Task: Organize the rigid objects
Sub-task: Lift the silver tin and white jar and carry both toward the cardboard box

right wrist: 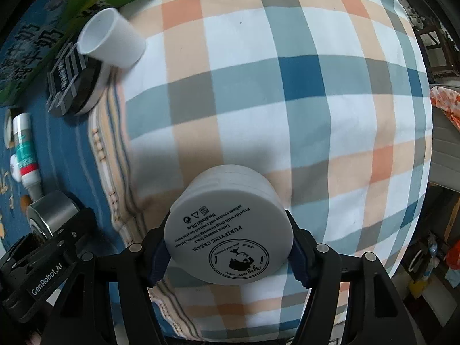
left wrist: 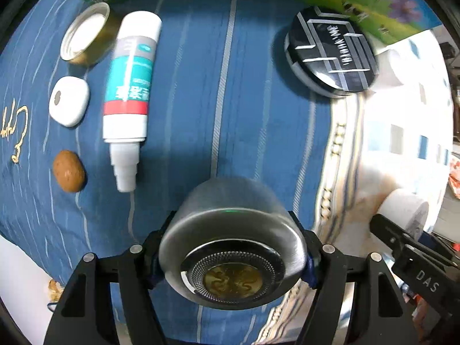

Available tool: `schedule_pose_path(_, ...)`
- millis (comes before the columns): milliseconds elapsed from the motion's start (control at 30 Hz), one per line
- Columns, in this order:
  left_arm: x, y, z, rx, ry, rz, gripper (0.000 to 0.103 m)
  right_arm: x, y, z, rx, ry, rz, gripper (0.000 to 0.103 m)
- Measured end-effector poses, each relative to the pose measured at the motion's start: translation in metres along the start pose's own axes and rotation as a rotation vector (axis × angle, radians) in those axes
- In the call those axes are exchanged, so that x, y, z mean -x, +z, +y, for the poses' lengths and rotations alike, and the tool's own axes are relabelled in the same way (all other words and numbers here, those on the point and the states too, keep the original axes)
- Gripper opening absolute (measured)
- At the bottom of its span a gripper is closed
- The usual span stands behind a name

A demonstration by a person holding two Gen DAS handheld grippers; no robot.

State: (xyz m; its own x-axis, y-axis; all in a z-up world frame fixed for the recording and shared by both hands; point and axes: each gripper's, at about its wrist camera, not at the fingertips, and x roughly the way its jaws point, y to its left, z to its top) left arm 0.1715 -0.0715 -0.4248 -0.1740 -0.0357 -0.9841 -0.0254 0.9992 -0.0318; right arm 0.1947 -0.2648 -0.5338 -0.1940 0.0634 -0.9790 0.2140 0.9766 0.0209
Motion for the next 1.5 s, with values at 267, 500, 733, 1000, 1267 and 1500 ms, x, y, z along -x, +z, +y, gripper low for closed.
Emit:
schedule_pose_path(267,0.090,-0.007,0.003,-0.056,-0.090,-0.112,0.069,0.043,-0.032,0.013,0.014,0.088,-0.067,0.070)
schedule_pose_path(500,0.179,0.010,-0.001,-0.121,-0.191,-0.218,0.069,0.136,-0.027,0.030,0.050,0.175,-0.177,0.070)
schedule_pose_path(733,0.225,0.077,0.000,-0.155,-0.173,-0.300,0.069,0.230,0.017,0.034,0.116,0.205,-0.300,0.070)
schedule_pose_path(1000,0.232,0.167,-0.003,-0.162,-0.135,-0.339,0.069,0.274,0.097,0.070,0.142,0.166,-0.379,0.070)
schedule_pose_path(1267,0.185,0.265,0.000,-0.145,-0.135,-0.235,0.069,0.253,0.197,0.104,0.140,0.128,-0.361,0.070)
schedule_pose_path(1500,0.124,0.328,0.007,-0.115,-0.161,-0.077,0.069,0.206,0.270,0.133,0.178,0.073,-0.290,0.070)
